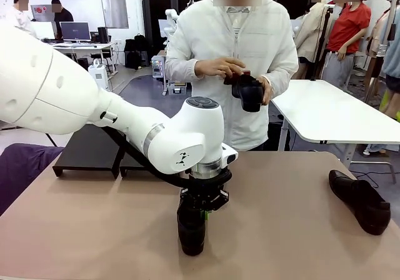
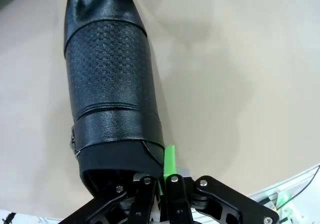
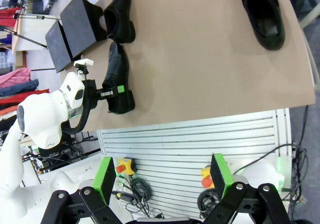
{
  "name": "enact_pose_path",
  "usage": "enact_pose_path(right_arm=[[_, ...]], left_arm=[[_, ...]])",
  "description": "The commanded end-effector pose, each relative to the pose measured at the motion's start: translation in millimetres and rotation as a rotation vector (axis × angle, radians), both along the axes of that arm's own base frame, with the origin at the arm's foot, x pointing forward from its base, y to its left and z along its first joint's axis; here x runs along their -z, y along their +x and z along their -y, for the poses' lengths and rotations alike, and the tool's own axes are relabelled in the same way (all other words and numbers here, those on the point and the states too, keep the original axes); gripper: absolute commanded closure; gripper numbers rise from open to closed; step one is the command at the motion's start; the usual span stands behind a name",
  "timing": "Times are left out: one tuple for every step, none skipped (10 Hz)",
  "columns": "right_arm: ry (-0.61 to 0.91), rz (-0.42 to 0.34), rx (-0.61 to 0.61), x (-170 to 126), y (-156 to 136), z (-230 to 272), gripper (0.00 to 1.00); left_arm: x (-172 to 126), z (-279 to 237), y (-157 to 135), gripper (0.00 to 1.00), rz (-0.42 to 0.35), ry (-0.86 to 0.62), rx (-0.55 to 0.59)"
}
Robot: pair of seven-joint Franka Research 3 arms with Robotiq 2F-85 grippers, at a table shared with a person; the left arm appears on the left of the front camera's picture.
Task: Organize the shoes by placing them on the stand.
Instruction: Place the Shoe from the middle of the table onto the Shoes Stand.
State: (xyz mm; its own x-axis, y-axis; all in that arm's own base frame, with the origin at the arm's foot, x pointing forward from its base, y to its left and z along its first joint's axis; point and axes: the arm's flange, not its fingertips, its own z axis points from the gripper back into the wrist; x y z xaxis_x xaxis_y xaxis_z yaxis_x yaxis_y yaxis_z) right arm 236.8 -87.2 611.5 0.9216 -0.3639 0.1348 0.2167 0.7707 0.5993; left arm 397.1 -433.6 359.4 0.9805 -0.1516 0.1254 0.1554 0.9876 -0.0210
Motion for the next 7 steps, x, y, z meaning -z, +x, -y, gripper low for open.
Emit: enact_pose_path(right_arm=[[-0.009, 0.003, -0.013, -1.7, -0.8, 2.6, 0.00], [-0.009, 0.003, -0.013, -1.7, -0.8, 2.6, 0.00], [-0.009, 0.003, -0.013, -1.7, -0.8, 2.6, 0.00], [-0.009, 0.003, -0.013, -1.7, -0.8, 2.6, 0.00], [-0.009, 0.003, -0.013, -1.7, -0.8, 2.6, 0.00], [-0.009, 0.003, -0.013, -1.7, -0.8, 2.6, 0.00], [-0.009, 0.003, -0.013, -1.7, -0.8, 2.6, 0.00]], left_arm=[[-35.5, -20.4, -15.3, 1.00, 0.016, 0.033, 0.081], [-64.5, -36.4, -33.7, 1.00, 0.063, 0.020, 0.138], [-96.1, -59.2, -59.3, 1.00, 0.144, 0.026, 0.171], [-118.2, -82.8, -83.9, 1.00, 0.225, 0.000, 0.190], [-134.2, -111.6, -107.6, 1.00, 0.272, 0.031, 0.156], [-141.6, -140.8, -129.4, 1.00, 0.313, 0.040, 0.138], [-138.8, -173.2, -151.7, 1.00, 0.346, 0.056, 0.127]])
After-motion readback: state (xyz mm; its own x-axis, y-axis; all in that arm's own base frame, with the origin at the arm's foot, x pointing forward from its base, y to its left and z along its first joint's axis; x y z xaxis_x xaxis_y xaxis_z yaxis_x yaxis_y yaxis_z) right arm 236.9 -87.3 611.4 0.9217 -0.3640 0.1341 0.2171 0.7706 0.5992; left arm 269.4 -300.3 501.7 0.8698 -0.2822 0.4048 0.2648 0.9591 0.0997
